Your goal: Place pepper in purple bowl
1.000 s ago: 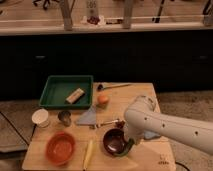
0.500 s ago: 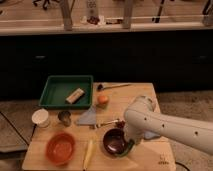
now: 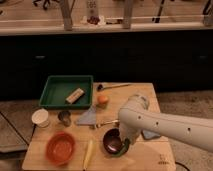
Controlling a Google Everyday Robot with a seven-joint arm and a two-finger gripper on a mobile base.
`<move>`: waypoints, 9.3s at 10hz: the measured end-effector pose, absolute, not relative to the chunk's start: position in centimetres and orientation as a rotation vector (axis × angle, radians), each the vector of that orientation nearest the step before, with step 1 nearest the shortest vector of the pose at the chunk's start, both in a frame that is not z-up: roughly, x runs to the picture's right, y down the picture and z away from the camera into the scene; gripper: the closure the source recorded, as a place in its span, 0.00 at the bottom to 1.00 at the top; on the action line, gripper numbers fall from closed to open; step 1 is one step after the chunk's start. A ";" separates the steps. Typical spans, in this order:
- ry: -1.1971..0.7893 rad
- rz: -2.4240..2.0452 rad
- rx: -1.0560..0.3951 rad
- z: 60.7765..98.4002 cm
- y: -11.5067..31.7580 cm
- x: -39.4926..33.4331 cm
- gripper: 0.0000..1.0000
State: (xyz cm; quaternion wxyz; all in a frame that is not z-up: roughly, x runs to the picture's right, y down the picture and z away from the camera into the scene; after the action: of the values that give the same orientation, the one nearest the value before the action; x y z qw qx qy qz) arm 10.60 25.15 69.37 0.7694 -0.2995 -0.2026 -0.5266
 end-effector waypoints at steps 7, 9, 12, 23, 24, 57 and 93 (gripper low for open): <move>-0.518 -1.206 -0.638 70.7 24.5 7.8 1.00; -0.535 -1.213 -0.635 71.0 24.2 7.5 1.00; -0.557 -1.218 -0.632 71.4 24.1 7.2 1.00; -0.592 -1.254 -0.647 72.2 24.2 5.8 0.81; -0.596 -1.255 -0.649 72.1 24.2 5.8 0.71; -0.645 -1.303 -0.666 72.3 24.6 5.5 0.20; -0.648 -1.303 -0.666 72.3 24.7 5.4 0.20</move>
State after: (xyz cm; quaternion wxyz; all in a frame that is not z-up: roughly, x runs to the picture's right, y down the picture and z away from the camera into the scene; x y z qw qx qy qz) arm 5.39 24.68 72.29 0.6964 -0.2986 -0.2905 -0.5843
